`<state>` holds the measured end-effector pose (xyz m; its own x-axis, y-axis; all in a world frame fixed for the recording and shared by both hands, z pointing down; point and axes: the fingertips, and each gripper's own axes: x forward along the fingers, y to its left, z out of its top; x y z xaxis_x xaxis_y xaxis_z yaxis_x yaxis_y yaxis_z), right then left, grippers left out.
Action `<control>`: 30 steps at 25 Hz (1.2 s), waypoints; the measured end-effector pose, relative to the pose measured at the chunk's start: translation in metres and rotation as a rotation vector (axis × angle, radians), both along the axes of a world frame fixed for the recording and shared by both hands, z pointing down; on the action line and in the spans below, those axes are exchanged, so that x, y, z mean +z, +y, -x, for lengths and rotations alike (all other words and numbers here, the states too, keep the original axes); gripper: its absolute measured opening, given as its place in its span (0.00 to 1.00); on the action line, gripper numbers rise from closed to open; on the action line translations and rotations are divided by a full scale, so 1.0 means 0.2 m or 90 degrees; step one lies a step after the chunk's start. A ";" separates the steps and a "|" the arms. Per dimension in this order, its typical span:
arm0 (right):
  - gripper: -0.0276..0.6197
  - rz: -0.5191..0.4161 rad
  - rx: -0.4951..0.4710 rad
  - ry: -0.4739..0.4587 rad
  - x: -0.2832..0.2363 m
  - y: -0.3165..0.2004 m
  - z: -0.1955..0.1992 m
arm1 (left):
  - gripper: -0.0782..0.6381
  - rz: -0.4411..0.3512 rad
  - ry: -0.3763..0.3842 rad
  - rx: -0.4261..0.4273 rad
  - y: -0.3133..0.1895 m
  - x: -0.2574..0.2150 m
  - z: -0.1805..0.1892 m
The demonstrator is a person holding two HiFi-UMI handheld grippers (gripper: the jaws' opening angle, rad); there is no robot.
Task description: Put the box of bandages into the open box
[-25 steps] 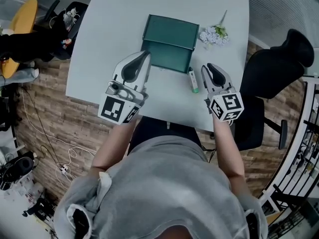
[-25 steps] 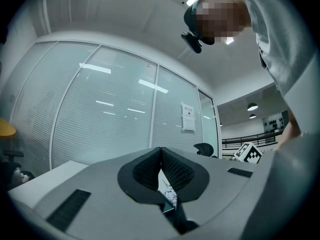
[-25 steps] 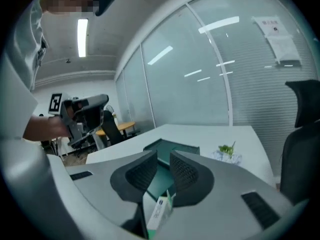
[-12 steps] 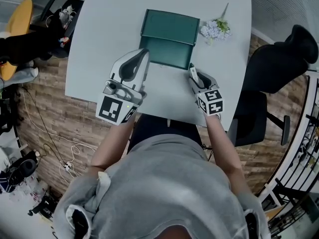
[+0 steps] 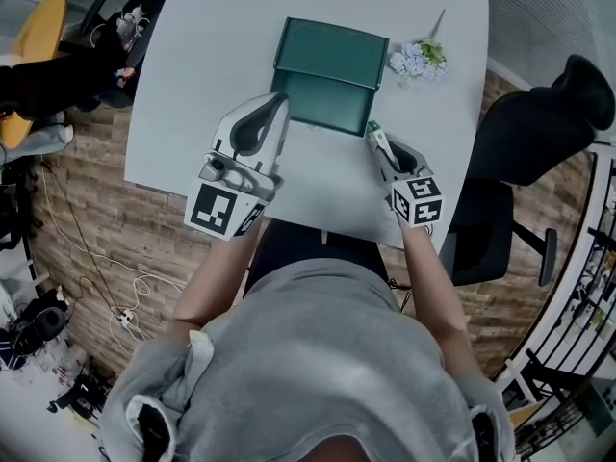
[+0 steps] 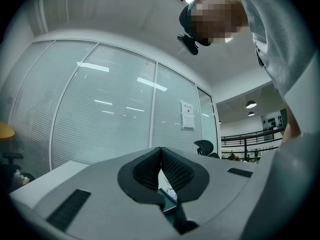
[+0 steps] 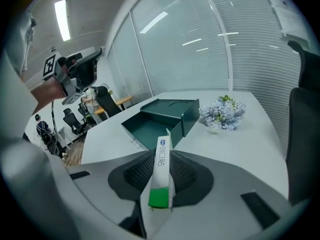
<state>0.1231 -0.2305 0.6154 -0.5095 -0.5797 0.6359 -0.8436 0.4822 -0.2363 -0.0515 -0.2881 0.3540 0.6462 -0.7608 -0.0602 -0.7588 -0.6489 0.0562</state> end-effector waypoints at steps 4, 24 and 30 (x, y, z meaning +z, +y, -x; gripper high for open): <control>0.22 -0.050 0.024 -0.024 -0.15 -0.10 -0.07 | 0.14 -0.003 0.002 -0.010 0.00 -0.01 0.02; 0.22 -0.171 -0.330 0.164 -0.07 -0.42 0.62 | 0.13 0.006 -0.014 -0.115 0.07 0.03 0.37; 0.22 -0.233 -0.399 0.325 0.07 -0.43 0.67 | 0.14 0.010 -0.017 -0.129 0.07 0.04 0.41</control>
<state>-0.0109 -0.3163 0.6288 -0.5065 -0.5010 0.7017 -0.3594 0.8625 0.3564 -0.1344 -0.2736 0.3621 0.4810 -0.8761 -0.0323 -0.8751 -0.4820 0.0429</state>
